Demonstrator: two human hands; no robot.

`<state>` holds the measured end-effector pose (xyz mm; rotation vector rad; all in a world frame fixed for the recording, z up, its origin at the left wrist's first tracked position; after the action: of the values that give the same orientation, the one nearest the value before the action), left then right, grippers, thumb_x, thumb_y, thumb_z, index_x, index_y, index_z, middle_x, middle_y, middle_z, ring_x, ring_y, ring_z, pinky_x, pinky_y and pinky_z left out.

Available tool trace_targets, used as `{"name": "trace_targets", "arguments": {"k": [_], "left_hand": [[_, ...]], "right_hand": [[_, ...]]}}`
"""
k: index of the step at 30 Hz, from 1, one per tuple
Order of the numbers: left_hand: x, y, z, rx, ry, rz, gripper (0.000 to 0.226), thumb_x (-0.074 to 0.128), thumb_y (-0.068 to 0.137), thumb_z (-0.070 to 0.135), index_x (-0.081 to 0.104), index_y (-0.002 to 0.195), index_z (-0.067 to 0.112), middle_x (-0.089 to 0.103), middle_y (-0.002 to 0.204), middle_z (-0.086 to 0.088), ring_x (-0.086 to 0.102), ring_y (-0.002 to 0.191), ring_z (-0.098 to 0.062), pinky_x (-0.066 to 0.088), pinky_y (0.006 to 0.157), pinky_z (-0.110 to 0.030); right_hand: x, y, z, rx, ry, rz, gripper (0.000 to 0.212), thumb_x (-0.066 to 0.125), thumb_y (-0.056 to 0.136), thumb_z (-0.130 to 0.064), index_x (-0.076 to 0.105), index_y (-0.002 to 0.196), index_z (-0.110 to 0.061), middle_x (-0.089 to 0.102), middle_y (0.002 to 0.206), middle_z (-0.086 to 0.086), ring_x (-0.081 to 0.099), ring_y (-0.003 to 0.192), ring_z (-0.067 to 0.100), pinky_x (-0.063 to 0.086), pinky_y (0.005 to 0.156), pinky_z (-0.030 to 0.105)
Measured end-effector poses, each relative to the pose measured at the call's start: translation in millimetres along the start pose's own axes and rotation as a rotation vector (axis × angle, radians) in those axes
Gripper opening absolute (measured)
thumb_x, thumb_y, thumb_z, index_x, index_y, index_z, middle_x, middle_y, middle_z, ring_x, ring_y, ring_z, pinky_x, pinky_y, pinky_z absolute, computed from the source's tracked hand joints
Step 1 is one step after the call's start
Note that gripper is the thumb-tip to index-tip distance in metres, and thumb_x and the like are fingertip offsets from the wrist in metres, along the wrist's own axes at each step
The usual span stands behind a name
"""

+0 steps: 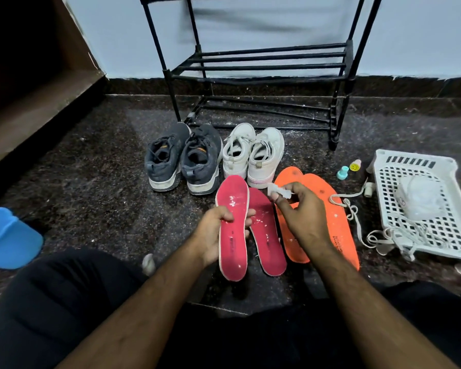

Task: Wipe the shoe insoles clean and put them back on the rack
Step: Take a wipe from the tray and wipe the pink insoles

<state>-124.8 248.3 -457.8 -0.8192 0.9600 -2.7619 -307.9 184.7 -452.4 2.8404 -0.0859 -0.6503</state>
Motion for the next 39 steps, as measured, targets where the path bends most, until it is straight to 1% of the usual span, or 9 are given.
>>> {"name": "trace_targets", "arguments": {"k": [7,10,14,16,18,22,27,33,39], "left_hand": [[4.7,-9.5,29.0,-0.074,-0.022,-0.118,0.080,0.051,0.086,0.073,0.064,0.123,0.003,0.067,0.097,-0.018,0.067,0.106,-0.038,0.057,0.082,-0.055],[6.3,-10.3,27.6,-0.075,-0.061,-0.074,0.080,0.046,0.088,0.074,0.064,0.118,0.001,0.068,0.098,-0.018,0.069,0.102,-0.037,0.058,0.078,-0.053],[22.4,6.9,15.5,-0.046,0.079,0.005,0.071,0.036,0.095,0.067,0.068,0.107,0.004,0.074,0.088,-0.008,0.072,0.076,-0.024,0.050,0.056,-0.032],[38.5,14.5,15.5,-0.053,0.096,-0.032,0.067,0.037,0.097,0.062,0.068,0.102,0.003,0.071,0.081,-0.008,0.069,0.067,-0.021,0.052,0.053,-0.033],[50.8,17.1,15.6,-0.082,0.050,-0.103,0.071,0.039,0.097,0.061,0.066,0.110,-0.003,0.068,0.089,-0.012,0.067,0.073,-0.024,0.058,0.060,-0.044],[58.1,25.7,11.0,-0.133,0.021,-0.320,0.081,0.030,0.092,0.075,0.062,0.132,0.012,0.065,0.125,-0.011,0.065,0.108,-0.036,0.046,0.093,-0.067],[51.4,40.4,5.1,-0.192,-0.011,-0.335,0.087,0.028,0.089,0.080,0.058,0.137,0.013,0.053,0.142,-0.022,0.057,0.122,-0.048,0.046,0.091,-0.067],[53.1,42.2,5.3,-0.151,-0.006,-0.322,0.072,0.031,0.094,0.072,0.071,0.122,0.019,0.067,0.118,-0.010,0.059,0.112,-0.039,0.052,0.084,-0.056],[56.1,32.9,4.9,-0.088,0.061,-0.298,0.066,0.030,0.098,0.062,0.078,0.102,0.017,0.072,0.094,-0.011,0.066,0.082,-0.031,0.057,0.062,-0.046]], "right_hand": [[-16.3,3.8,-4.5,0.141,0.180,0.050,0.020,0.068,0.095,-0.031,0.067,0.089,-0.012,0.067,0.085,0.001,0.061,0.076,0.010,0.046,0.069,0.027],[-0.8,1.3,2.8,0.374,0.507,-0.154,0.016,0.067,0.096,-0.022,0.066,0.107,-0.010,0.073,0.087,0.002,0.064,0.067,0.007,0.047,0.055,0.024],[3.7,7.8,1.6,0.192,0.255,-0.185,0.022,0.072,0.090,-0.026,0.067,0.109,-0.017,0.076,0.095,0.001,0.071,0.084,0.015,0.056,0.073,0.037],[-5.6,16.0,-11.9,0.044,0.148,-0.081,0.023,0.071,0.089,-0.020,0.065,0.111,-0.023,0.073,0.094,-0.008,0.069,0.085,0.007,0.055,0.078,0.029],[-13.6,21.9,-35.6,-0.112,0.074,0.032,0.029,0.068,0.090,-0.009,0.063,0.110,-0.030,0.069,0.094,-0.014,0.064,0.085,-0.001,0.050,0.075,0.020],[-2.4,26.0,-51.0,-0.290,-0.062,-0.060,0.029,0.066,0.084,0.000,0.068,0.105,-0.020,0.064,0.102,-0.007,0.061,0.093,0.010,0.051,0.080,0.033],[-11.0,33.4,-39.5,-0.216,-0.025,-0.020,0.019,0.066,0.090,-0.008,0.068,0.105,-0.020,0.069,0.094,-0.007,0.063,0.081,0.015,0.051,0.072,0.037],[-0.8,34.4,-29.5,-0.322,-0.327,-0.126,0.019,0.066,0.088,-0.008,0.071,0.104,-0.016,0.055,0.085,-0.006,0.055,0.080,0.013,0.042,0.073,0.029],[-5.1,32.1,-31.3,-0.255,-0.260,-0.054,0.014,0.068,0.088,-0.011,0.073,0.098,-0.019,0.051,0.078,-0.006,0.052,0.073,0.012,0.041,0.071,0.029]]}}
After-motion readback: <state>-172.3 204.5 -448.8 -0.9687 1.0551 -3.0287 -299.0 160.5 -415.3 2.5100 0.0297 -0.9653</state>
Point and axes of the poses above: each hand's wrist, its own y-axis towards the middle knuckle, its own x-axis out of the palm, z = x × y, the point moved 4 cm from there along y, towards the middle knuckle
